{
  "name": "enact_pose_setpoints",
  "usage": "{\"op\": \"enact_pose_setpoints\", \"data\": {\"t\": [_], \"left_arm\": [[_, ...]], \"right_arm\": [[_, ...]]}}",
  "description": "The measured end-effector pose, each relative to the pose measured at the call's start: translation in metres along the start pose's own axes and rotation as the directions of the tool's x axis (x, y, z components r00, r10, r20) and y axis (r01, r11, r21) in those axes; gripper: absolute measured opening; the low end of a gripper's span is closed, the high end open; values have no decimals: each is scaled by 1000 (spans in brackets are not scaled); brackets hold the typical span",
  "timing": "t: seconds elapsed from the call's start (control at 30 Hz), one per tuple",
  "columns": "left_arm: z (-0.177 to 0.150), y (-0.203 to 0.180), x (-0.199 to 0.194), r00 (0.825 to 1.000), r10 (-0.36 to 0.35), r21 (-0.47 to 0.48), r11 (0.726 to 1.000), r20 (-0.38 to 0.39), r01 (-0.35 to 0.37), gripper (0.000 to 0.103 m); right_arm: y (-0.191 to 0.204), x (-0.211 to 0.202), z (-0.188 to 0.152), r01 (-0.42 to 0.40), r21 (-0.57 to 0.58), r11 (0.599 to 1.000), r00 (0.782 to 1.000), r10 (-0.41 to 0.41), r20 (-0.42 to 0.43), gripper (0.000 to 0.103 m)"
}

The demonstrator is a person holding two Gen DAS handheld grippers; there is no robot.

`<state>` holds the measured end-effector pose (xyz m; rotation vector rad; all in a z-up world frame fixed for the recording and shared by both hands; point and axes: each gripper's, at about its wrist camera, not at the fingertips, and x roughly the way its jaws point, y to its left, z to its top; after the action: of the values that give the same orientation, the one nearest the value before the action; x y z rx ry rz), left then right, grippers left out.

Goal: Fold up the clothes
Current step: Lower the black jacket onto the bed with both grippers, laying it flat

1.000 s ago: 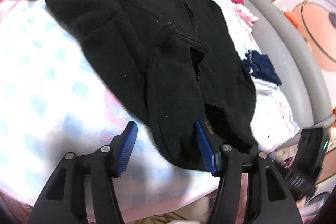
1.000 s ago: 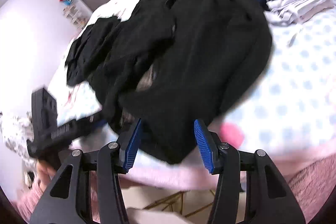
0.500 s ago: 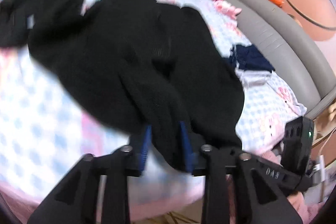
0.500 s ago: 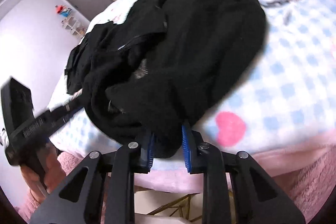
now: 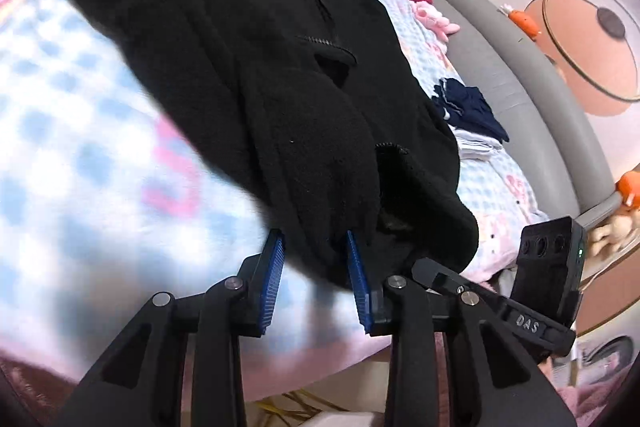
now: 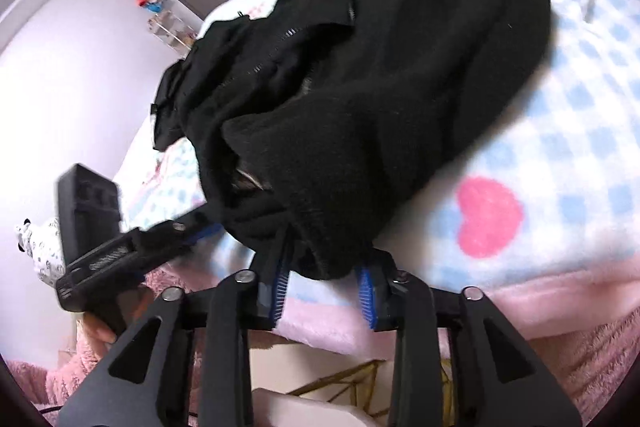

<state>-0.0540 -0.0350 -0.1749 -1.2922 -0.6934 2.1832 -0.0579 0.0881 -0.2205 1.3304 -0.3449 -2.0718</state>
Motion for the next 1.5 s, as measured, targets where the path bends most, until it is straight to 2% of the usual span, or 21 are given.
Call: {"op": "enact_pose_setpoints", "data": {"t": [0.1, 0.13, 0.17, 0.23, 0.33, 0.4, 0.5, 0.57, 0.63, 0.7, 0.77, 0.8, 0.93, 1.03, 1.1, 1.13, 1.17, 1.2, 1.23, 1.37, 1.5], "left_arm": [[2, -4, 13, 1000, 26, 13, 1000, -7, -26, 31], [2, -10, 14, 998, 62, 32, 998, -2, -62, 21], [1, -16, 14, 995, 98, 53, 994, 6, -98, 17], [-2, -43, 4, 978, 204, 144, 967, 50, -209, 14], [-6, -92, -7, 936, 330, 300, 886, 126, -353, 11], [-11, -125, -17, 901, 391, 393, 811, 188, -434, 10], [-16, -139, -19, 877, 443, 448, 756, 188, -478, 10], [-25, -121, -4, 872, 477, 433, 766, 111, -475, 11], [-38, -94, 22, 849, 529, 414, 773, -2, -481, 11], [-51, -87, 34, 838, 546, 423, 766, -27, -485, 11], [-53, -96, 23, 857, 514, 429, 768, 31, -476, 15], [-51, -99, 17, 872, 488, 419, 783, 45, -460, 16], [-40, -98, -1, 919, 389, 374, 845, 59, -382, 54], [-35, -84, 4, 947, 321, 306, 903, -9, -303, 54], [-41, -74, 14, 955, 294, 283, 920, -48, -269, 53], [-44, -72, 21, 950, 306, 281, 919, -66, -276, 44], [-49, -71, 25, 940, 335, 292, 908, -71, -301, 29], [-50, -77, 29, 921, 386, 321, 880, -53, -350, 27], [-52, -82, 33, 900, 434, 350, 849, -33, -396, 24], [-71, -120, 32, 842, 536, 500, 715, 57, -489, 19], [-83, -131, 41, 822, 570, 560, 682, -3, -471, 19]], "right_arm": [[-3, 15, 0, -4, 23, 1000, 1000, 5, -16, 43], [-5, 22, -1, 9, 29, 1000, 1000, -8, -24, 40], [-6, 22, -2, 23, 31, 999, 999, -22, -28, 27], [1, 13, 0, 28, 22, 999, 1000, -28, -9, 16], [20, -6, 3, 41, -8, 999, 999, -41, 29, 13], [41, -23, 4, 62, -56, 997, 996, -58, 71, 12], [59, -36, 3, 89, -91, 992, 993, -82, 79, 12], [54, -19, -5, 107, -80, 991, 994, -105, 31, 12], [39, 12, -20, 145, -56, 988, 987, -148, -61, 12], [26, 23, -29, 147, -12, 989, 982, -147, -117, 11], [27, 14, -27, 141, -23, 990, 985, -143, -97, 11], [29, 9, -26, 144, -37, 989, 986, -147, -81, 11], [31, -5, -23, 86, -46, 995, 995, -89, -48, 21], [23, 4, -20, 35, 15, 999, 998, -34, -47, 46], [18, 17, -16, -1, 46, 999, 997, 4, -72, 53], [15, 22, -15, 9, 49, 999, 997, -6, -79, 53], [12, 27, -15, 20, 52, 998, 996, -16, -86, 47], [10, 32, -14, 31, 55, 998, 995, -25, -94, 38], [10, 29, -16, 56, 47, 997, 995, -52, -88, 18], [18, 11, -22, 98, 2, 995, 993, -97, -59, 11], [29, -6, -24, 136, -35, 990, 989, -138, -53, 11]]}}
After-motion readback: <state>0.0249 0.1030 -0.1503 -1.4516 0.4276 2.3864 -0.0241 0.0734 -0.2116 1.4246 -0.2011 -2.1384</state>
